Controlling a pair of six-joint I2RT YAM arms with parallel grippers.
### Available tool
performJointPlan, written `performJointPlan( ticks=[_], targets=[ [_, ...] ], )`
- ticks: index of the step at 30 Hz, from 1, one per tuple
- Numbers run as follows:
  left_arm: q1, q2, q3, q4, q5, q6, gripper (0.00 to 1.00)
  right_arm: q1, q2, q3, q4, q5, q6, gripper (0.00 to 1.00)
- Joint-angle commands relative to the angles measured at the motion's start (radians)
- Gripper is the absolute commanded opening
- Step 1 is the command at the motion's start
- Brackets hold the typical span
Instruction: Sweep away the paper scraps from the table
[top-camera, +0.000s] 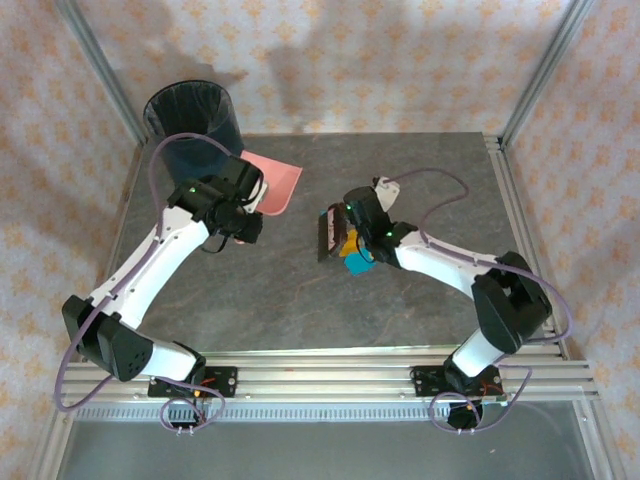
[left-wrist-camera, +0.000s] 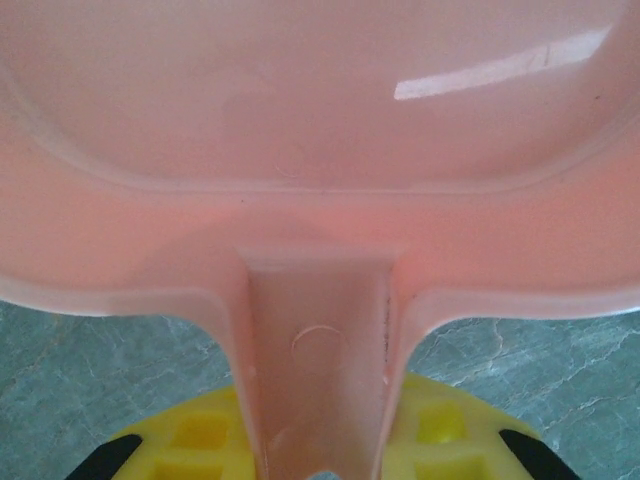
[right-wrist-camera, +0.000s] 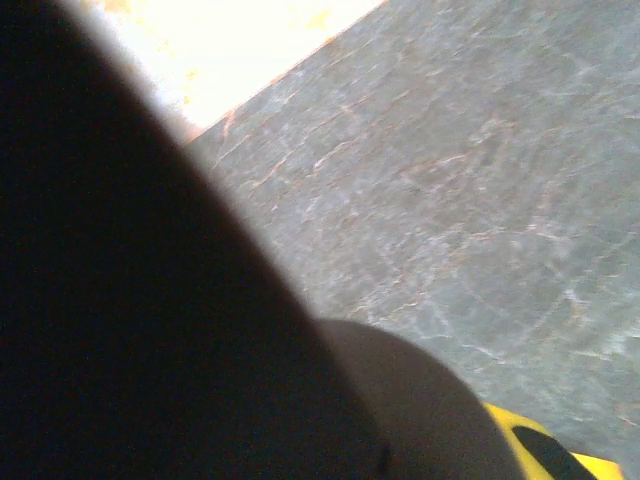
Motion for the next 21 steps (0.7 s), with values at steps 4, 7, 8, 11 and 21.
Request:
performJointPlan(
  ticks=[4,7,8,11,21],
  targets=[
    [-0.033,0.04,0.041,-0.05,-0.001,0.035,0.0,-0.007,-0.092,-0.073,-0.115,0.123,-0.028,0.0],
    [-0.043,0.052,0.052,-0.062,0.009,0.041,0.0,-0.007,-0.121,-0.078,-0.058,0.063,-0.085,0.0],
    [-0.046,0.056,0.054,-0.065,0.01,0.044,0.0,-0.008,-0.132,-0.08,-0.029,0.026,-0.111,0.0],
    [-0.054,0.066,0.055,-0.082,0.021,0.059,0.0,-0.008,-0.164,-0.066,0.009,-0.051,-0.166,0.0],
    [-0.114,0.117,0.023,-0.147,0.049,0.107,0.0,-0.01,-0.319,-0.009,-0.165,0.004,-0.387,0.0]
  ],
)
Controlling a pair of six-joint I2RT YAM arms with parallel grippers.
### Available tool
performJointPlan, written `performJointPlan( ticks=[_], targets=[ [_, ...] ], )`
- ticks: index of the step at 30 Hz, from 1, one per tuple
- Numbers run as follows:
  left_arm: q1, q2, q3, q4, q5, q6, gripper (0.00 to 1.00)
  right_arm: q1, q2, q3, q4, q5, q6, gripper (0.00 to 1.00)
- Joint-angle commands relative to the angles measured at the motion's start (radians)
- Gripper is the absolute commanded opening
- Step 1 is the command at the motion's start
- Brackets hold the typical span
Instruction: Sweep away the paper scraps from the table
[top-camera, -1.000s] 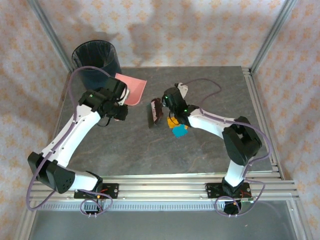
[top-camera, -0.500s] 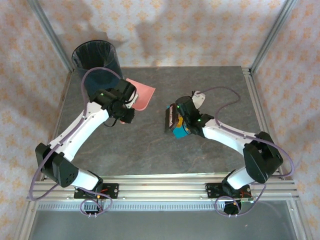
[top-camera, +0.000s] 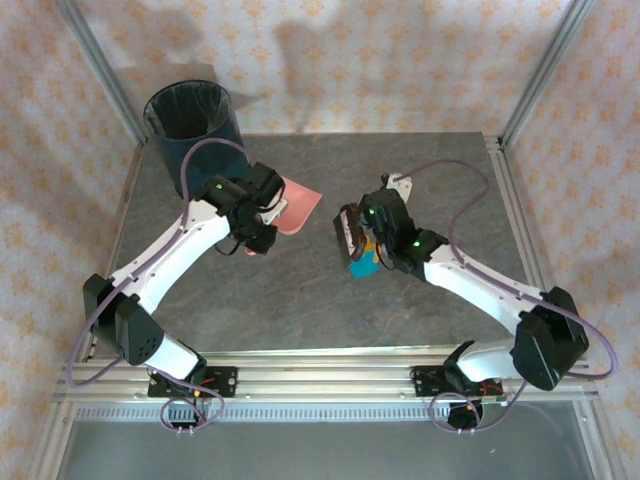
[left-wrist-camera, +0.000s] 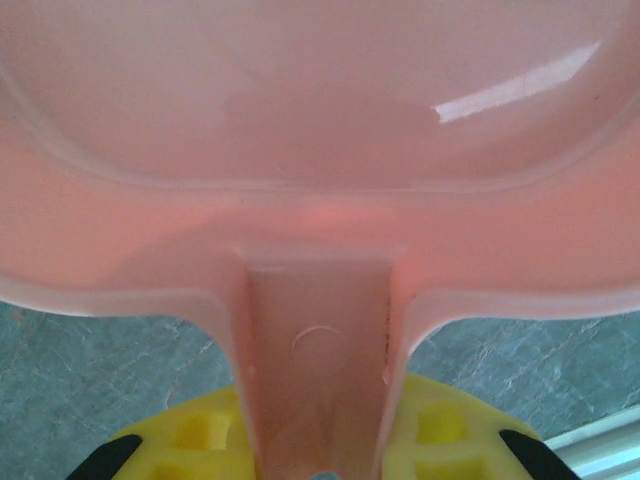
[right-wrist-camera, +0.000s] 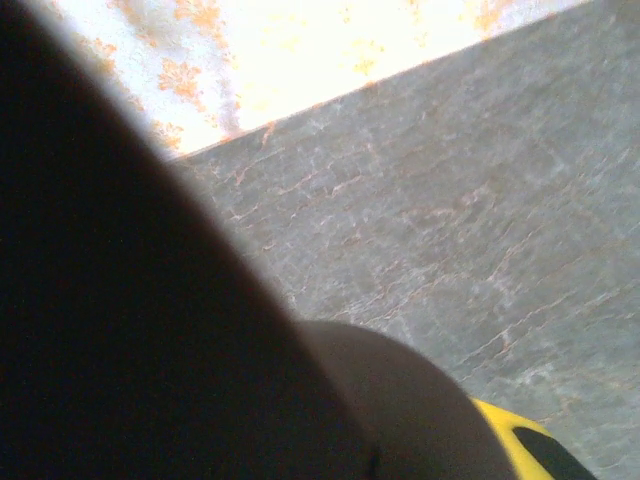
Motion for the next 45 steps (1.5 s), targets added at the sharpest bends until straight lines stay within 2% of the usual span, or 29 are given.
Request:
performJointPlan(
  ticks=[1,6,10,15,20,31,45],
  targets=[
    [-0.043,0.017,-0.009,-0.062,0.028,0.043,0.0,-0.007,-0.084,0.04,-0.093,0.084,-0.128,0.0],
    [-0.106,0.055,-0.039,-0.088,0.036,0.043,0.0,-0.037,-0.177,0.014,-0.203,0.185,-0.228,0.0],
    [-0.144,0.084,-0.065,-0.097,0.048,0.037,0.0,-0.073,-0.232,-0.016,-0.24,0.215,-0.299,0.0],
    [-0.21,0.125,-0.083,-0.105,0.067,0.028,0.0,-0.093,-0.259,-0.049,-0.24,0.278,-0.393,0.0],
    [-0.28,0.17,-0.091,-0.106,0.081,0.016,0.0,-0.095,-0.253,-0.082,-0.184,0.283,-0.458,0.0],
    [-0.356,0.255,-0.118,-0.122,0.134,0.015,0.0,-0.095,-0.19,-0.107,-0.085,0.18,-0.55,0.0],
    [-0.361,0.341,-0.098,-0.126,0.144,-0.003,0.0,-0.095,-0.131,-0.106,-0.058,0.027,-0.557,0.0]
  ],
)
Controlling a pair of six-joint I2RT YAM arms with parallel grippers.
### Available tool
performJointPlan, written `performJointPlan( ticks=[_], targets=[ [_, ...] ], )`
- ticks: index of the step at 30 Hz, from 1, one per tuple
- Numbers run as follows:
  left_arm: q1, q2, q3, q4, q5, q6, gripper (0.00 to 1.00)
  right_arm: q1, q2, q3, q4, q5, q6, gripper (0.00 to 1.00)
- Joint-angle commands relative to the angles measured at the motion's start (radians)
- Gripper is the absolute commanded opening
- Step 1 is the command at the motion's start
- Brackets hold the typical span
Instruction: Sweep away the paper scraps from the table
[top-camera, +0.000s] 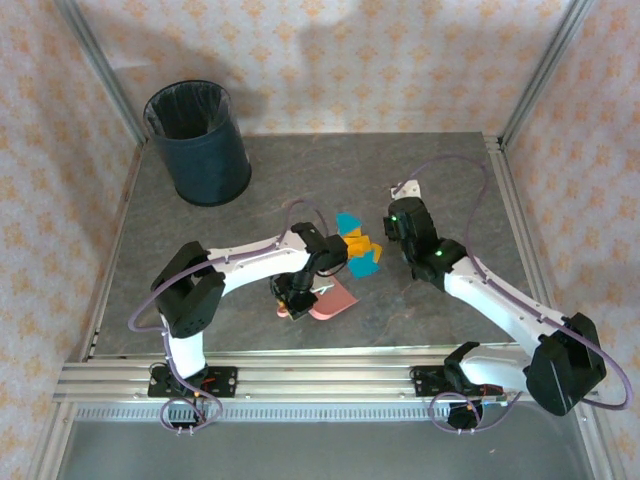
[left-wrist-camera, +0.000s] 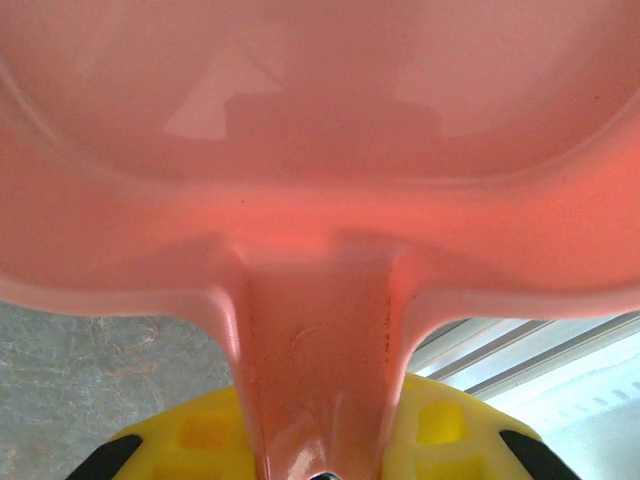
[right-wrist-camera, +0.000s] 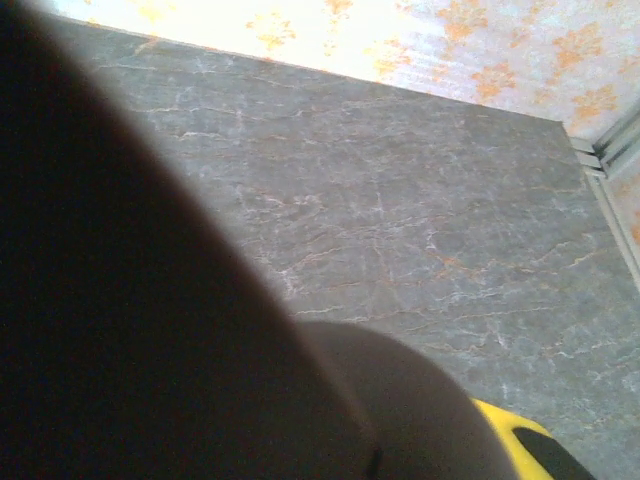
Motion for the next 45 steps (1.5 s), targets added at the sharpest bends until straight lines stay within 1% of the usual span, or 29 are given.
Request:
performJointPlan(
  ticks=[1,10,13,23,35,45],
  targets=[
    [-0.001,0.022,0.014,-0.04,0.001,-0.01,0.0,-0.003,0.019,0.001,0.039,-0.038,-0.01,0.0],
    [-0.001,0.062,0.056,-0.041,-0.021,-0.03,0.0,0.0,0.048,-0.007,0.027,-0.097,0.008,0.0],
    [-0.001,0.104,0.076,-0.042,-0.018,-0.036,0.0,0.001,0.054,-0.003,0.015,-0.128,0.015,0.0],
    [0.0,0.156,0.123,-0.035,-0.019,-0.064,0.0,0.021,0.051,0.007,-0.015,-0.272,0.014,0.0],
    [0.015,0.195,0.168,-0.035,-0.024,-0.087,0.0,0.061,0.044,0.049,-0.085,-0.403,0.032,0.0],
    [0.045,0.182,0.163,-0.018,-0.038,-0.113,0.0,0.091,0.024,0.084,-0.178,-0.438,0.037,0.0]
  ],
)
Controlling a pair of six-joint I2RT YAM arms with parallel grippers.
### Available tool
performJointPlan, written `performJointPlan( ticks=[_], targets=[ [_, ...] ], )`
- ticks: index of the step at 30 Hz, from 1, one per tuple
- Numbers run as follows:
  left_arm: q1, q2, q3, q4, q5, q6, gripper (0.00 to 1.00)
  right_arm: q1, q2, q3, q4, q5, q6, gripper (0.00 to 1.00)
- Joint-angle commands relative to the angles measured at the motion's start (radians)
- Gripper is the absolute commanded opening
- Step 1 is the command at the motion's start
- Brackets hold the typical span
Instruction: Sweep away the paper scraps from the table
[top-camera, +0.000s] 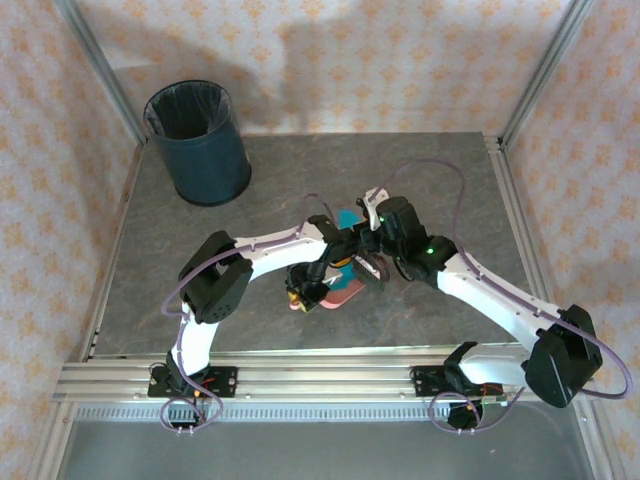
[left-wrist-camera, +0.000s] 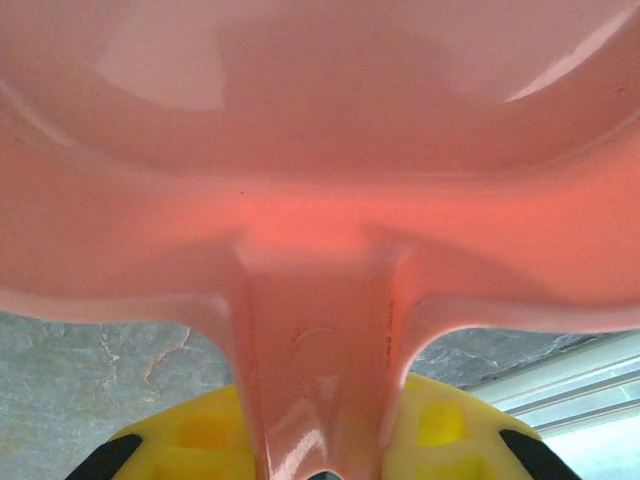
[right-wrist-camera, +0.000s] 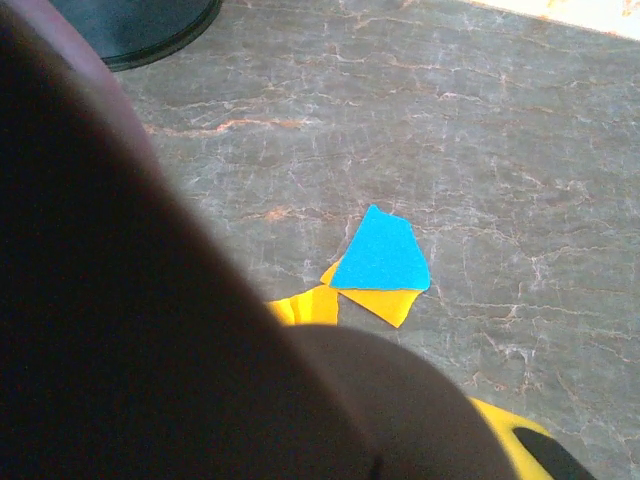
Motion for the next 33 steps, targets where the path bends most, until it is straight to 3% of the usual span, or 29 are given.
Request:
performJointPlan(
  ticks=[1,9,20,25,33],
  targets=[
    [0.016,0.004,0.007,-0.013,-0.036,-0.028,0.0,0.016,-0.023,0.022,-0.114,-0.039,0.017,0.0],
    [0.03,-0.023,-0.024,0.005,-0.05,-0.041,0.0,0.022,-0.088,0.024,-0.088,-0.026,0.032,0.0],
    [0.061,-0.077,-0.088,0.039,-0.035,-0.038,0.0,0.019,-0.136,-0.031,0.089,0.353,0.102,0.0],
    [0.071,-0.083,-0.092,0.05,-0.022,-0.03,0.0,0.001,-0.09,-0.033,0.184,0.503,0.088,0.0],
    [0.08,-0.08,-0.096,0.058,-0.014,-0.027,0.0,-0.083,0.055,0.01,0.324,0.528,0.009,0.0]
  ],
)
